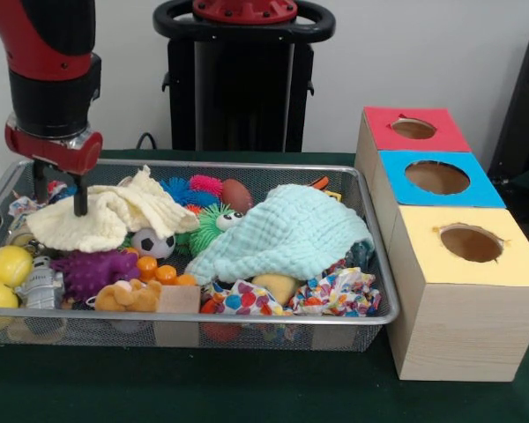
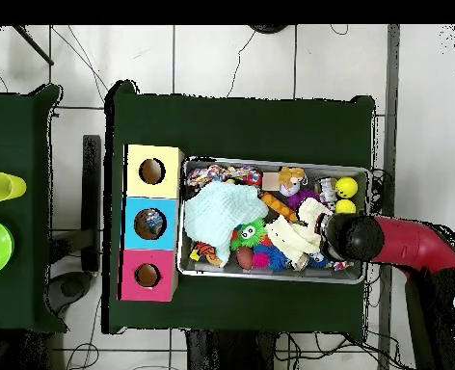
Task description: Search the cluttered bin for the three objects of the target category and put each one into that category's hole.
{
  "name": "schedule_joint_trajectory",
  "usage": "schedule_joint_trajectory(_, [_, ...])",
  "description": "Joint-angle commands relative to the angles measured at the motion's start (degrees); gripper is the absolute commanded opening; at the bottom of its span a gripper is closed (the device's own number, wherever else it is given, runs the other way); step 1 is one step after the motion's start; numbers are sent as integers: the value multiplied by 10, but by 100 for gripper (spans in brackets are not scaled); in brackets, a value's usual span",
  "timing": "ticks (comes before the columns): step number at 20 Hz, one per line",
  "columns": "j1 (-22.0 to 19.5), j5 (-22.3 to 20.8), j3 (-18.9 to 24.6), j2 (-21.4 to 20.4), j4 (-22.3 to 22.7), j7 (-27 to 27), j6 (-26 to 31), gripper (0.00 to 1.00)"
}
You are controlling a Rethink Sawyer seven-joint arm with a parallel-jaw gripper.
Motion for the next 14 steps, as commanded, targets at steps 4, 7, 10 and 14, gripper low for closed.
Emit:
schedule_joint_trajectory(4, [-7,-34,67,23,4,-115,-25,100])
schedule_joint_trajectory(7, [-11,-31,74,20,13,-118,-25,100])
schedule_joint_trajectory(10, [-18,-11,94,2,30,-131,-3,100])
schedule_joint_trajectory(14, [-8,33,108,-56,61,-110,47,100])
